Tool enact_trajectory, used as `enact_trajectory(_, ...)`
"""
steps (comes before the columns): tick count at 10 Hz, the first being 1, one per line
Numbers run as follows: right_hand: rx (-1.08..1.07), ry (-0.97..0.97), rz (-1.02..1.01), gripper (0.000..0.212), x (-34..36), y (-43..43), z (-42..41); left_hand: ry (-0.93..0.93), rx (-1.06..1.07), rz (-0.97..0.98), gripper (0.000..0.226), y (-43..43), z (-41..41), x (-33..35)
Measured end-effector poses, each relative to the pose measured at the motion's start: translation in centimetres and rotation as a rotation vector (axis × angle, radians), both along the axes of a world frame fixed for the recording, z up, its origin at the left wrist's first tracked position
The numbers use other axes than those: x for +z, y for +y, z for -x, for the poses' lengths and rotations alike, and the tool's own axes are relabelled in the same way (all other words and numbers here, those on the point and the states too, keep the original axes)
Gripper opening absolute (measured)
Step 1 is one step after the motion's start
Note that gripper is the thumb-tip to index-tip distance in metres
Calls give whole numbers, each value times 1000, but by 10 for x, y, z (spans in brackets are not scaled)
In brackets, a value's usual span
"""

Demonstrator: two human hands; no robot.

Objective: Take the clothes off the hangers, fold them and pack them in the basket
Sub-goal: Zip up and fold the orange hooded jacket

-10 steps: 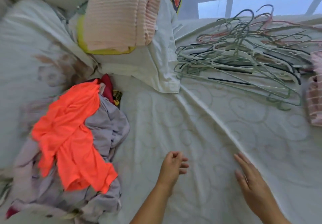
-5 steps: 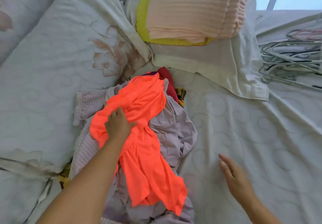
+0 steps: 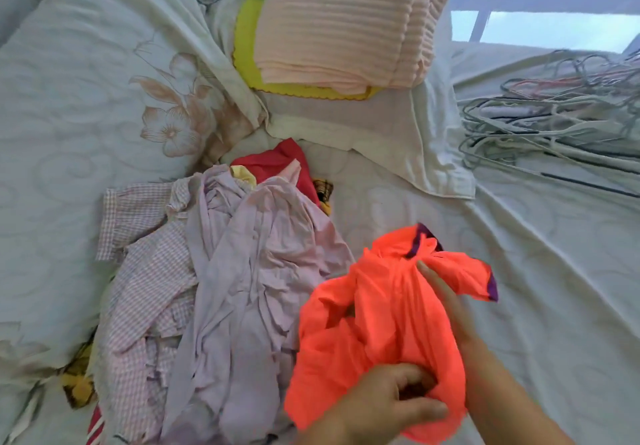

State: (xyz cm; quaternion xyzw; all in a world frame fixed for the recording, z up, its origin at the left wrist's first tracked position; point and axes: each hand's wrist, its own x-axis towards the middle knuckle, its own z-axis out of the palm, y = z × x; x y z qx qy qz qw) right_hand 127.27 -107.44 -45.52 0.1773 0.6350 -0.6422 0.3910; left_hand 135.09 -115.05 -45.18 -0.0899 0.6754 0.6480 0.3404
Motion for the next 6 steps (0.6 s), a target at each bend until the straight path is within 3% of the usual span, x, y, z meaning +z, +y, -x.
enact_trajectory(1, -260, -21, 79, 24, 19, 67, 35, -53, 327, 111, 8, -3, 6, -3)
enact_trajectory(2, -210, 56, 3, 28, 43, 98, 24, 38, 645, 181, 10, -3, 30, 22)
enact_trajectory(4, 110, 333, -73, 35, 134, 159, -8, 186, 453, 316, 29, 52, 82, 114)
enact_trajectory(5, 270, 508, -56, 46, 183, 193, -19, -7, 275, 223, 57, 82, 89, 151)
enact_trajectory(6, 329, 625, -125, 28, 216, 228, -24, -118, 143, -29, 20, 111, 77, 172)
